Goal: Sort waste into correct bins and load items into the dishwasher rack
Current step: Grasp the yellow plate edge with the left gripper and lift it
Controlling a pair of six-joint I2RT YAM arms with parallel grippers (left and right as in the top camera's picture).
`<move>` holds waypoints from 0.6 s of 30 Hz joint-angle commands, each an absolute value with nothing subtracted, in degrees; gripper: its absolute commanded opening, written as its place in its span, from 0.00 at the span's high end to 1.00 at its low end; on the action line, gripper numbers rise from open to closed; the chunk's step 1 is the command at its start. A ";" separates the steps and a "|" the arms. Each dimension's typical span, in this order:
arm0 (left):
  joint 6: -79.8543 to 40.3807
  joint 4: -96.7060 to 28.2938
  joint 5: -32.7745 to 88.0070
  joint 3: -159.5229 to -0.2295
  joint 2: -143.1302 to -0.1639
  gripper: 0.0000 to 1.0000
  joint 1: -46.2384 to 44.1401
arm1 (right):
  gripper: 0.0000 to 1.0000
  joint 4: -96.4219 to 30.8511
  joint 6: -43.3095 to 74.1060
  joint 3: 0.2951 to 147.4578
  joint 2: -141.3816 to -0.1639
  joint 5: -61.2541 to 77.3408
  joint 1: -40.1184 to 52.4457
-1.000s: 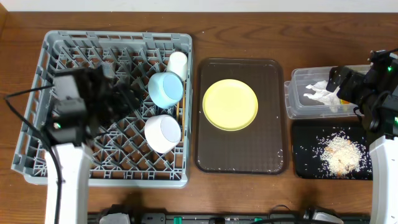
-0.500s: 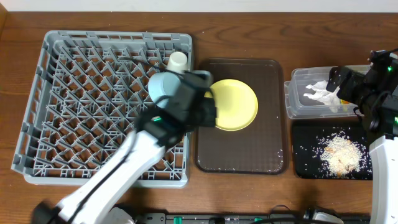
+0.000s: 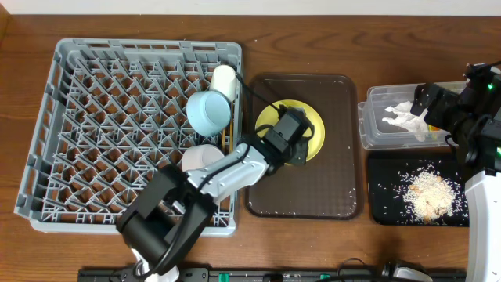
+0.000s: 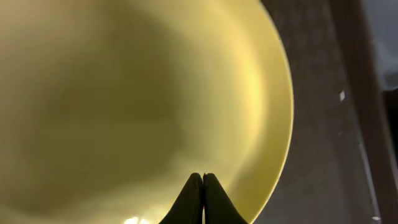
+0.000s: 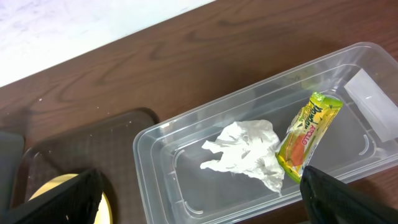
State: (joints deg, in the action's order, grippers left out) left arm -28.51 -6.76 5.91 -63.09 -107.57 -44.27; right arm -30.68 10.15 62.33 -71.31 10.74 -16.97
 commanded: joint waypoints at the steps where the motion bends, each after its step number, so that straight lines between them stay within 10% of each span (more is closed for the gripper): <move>1: -28.60 -7.77 7.07 -63.72 -108.38 0.94 -46.61 | 0.01 -30.74 9.56 63.31 -71.16 11.00 -17.19; 18: -26.26 -10.79 10.41 -63.75 -106.63 0.94 -57.95 | 0.01 -30.76 9.56 63.31 -71.16 11.00 -17.19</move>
